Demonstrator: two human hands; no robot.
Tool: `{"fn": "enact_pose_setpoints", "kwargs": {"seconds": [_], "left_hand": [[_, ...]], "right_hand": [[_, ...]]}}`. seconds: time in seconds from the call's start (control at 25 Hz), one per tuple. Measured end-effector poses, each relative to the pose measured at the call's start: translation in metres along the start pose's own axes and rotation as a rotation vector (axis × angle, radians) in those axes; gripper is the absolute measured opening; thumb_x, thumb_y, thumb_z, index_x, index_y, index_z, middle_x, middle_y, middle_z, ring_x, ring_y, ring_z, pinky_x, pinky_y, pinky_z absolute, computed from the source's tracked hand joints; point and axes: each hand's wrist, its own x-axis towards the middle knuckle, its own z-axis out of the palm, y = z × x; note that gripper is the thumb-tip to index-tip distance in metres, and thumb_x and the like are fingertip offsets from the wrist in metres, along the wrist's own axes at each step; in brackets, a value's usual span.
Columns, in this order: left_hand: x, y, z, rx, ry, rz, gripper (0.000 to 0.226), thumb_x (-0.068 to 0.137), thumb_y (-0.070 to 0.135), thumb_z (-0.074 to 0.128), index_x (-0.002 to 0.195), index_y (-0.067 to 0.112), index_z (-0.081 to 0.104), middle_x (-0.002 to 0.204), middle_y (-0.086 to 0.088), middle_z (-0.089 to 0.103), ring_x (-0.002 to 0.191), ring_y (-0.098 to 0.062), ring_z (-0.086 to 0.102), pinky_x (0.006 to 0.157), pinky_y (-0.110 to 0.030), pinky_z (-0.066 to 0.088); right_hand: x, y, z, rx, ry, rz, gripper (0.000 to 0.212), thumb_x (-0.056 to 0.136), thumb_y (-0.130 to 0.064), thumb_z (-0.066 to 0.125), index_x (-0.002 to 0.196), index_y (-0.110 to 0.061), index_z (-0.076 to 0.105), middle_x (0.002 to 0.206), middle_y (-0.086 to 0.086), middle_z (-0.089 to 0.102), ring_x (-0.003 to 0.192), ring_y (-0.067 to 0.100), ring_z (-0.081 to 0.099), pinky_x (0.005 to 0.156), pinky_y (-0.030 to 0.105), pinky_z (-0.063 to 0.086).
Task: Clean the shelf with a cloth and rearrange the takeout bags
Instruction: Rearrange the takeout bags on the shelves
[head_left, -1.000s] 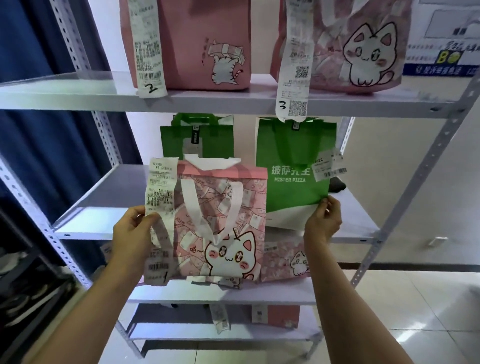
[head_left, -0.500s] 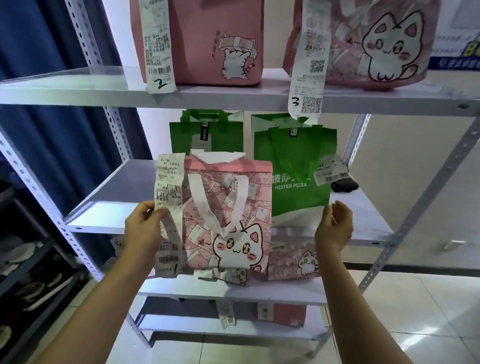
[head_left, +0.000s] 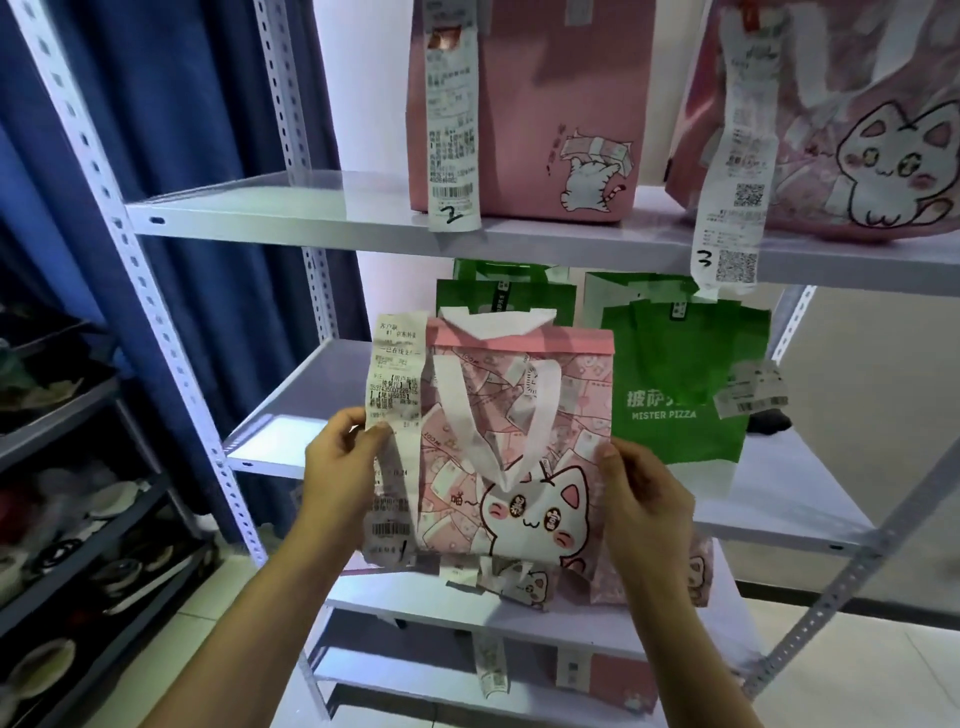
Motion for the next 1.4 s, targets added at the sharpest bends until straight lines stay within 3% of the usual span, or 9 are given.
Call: {"fn": "enact_pose_setpoints", "kwargs": {"seconds": [0.08,0.28,0.4,0.64,0.8,0.92,1.16,1.28,1.4], "left_hand": [[0.007,0.019,-0.025,-0.002,-0.002,0.078,0.012,0.097,0.015,0.057,0.095,0.019,0.068,0.083,0.006,0.076,0.078,-0.016,0.070,0.069,-0.035,0.055],[0.025,0.078,-0.093,-0.015,-0.037,0.254,0.019,0.097,0.011,0.056,0.092,0.022,0.071,0.087,0.006,0.076,0.074,-0.004,0.070,0.056,-0.008,0.048],[0.039,0.118,-0.135,-0.054,-0.070,0.333,0.029,0.095,0.008,0.053,0.094,0.027,0.074,0.094,0.004,0.078,0.083,-0.013,0.074,0.062,-0.017,0.055],[0.076,0.190,-0.192,-0.093,-0.072,0.494,0.031,0.087,0.011,0.052,0.100,0.029,0.074,0.095,-0.003,0.077,0.089,-0.032,0.072,0.081,-0.052,0.058],[0.109,0.238,-0.203,-0.148,-0.073,0.629,0.024,0.085,0.016,0.058,0.099,0.029,0.073,0.091,0.001,0.077,0.078,-0.014,0.070,0.068,-0.032,0.058],[0.137,0.254,-0.196,-0.116,-0.009,0.698,0.023,0.091,0.013,0.055,0.095,0.030,0.069,0.086,0.005,0.075,0.076,-0.016,0.065,0.073,-0.039,0.055],[0.193,0.251,-0.168,0.013,0.118,0.753,0.020,0.096,0.022,0.056,0.112,0.029,0.066,0.103,0.004,0.069,0.089,-0.007,0.064,0.090,-0.043,0.055],[0.216,0.256,-0.151,0.052,0.184,0.807,0.034,0.093,0.018,0.054,0.126,0.024,0.060,0.120,0.003,0.063,0.102,-0.003,0.059,0.093,-0.023,0.048],[0.227,0.247,-0.139,0.035,0.184,0.807,0.054,0.084,0.002,0.055,0.135,0.020,0.049,0.117,0.012,0.054,0.095,0.016,0.050,0.077,0.005,0.032]], "right_hand": [[-0.005,-0.021,0.020,0.031,-0.020,-0.023,0.010,0.091,-0.023,0.067,0.094,-0.028,0.075,0.088,-0.008,0.078,0.081,0.009,0.073,0.069,0.017,0.058],[-0.017,-0.085,0.081,0.025,-0.043,-0.139,0.013,0.083,-0.036,0.066,0.089,-0.036,0.077,0.088,-0.004,0.078,0.081,0.013,0.075,0.070,0.025,0.062],[-0.024,-0.127,0.119,0.028,-0.060,-0.213,0.016,0.083,-0.039,0.064,0.090,-0.034,0.076,0.088,-0.001,0.078,0.081,0.019,0.076,0.070,0.036,0.064],[-0.022,-0.211,0.195,0.100,-0.007,-0.380,0.013,0.085,-0.044,0.064,0.088,-0.041,0.076,0.081,-0.005,0.078,0.068,0.014,0.075,0.056,0.023,0.060],[0.011,-0.237,0.242,0.105,0.094,-0.491,0.013,0.097,-0.030,0.063,0.093,-0.036,0.073,0.087,-0.012,0.076,0.080,0.007,0.073,0.068,0.019,0.060],[0.042,-0.243,0.270,-0.001,0.131,-0.500,0.017,0.101,-0.027,0.059,0.094,-0.040,0.067,0.085,-0.028,0.071,0.084,-0.005,0.068,0.073,0.012,0.056],[0.086,-0.219,0.297,-0.186,0.138,-0.452,0.028,0.106,-0.033,0.048,0.124,-0.021,0.065,0.106,0.000,0.070,0.098,0.023,0.069,0.083,0.044,0.060],[0.095,-0.216,0.303,-0.211,0.145,-0.474,0.028,0.107,-0.030,0.044,0.127,-0.028,0.063,0.104,-0.007,0.068,0.094,0.015,0.067,0.080,0.040,0.059],[0.109,-0.213,0.313,-0.343,0.166,-0.501,0.025,0.106,-0.027,0.046,0.124,-0.029,0.063,0.100,-0.011,0.065,0.087,0.008,0.064,0.072,0.029,0.054]]}}
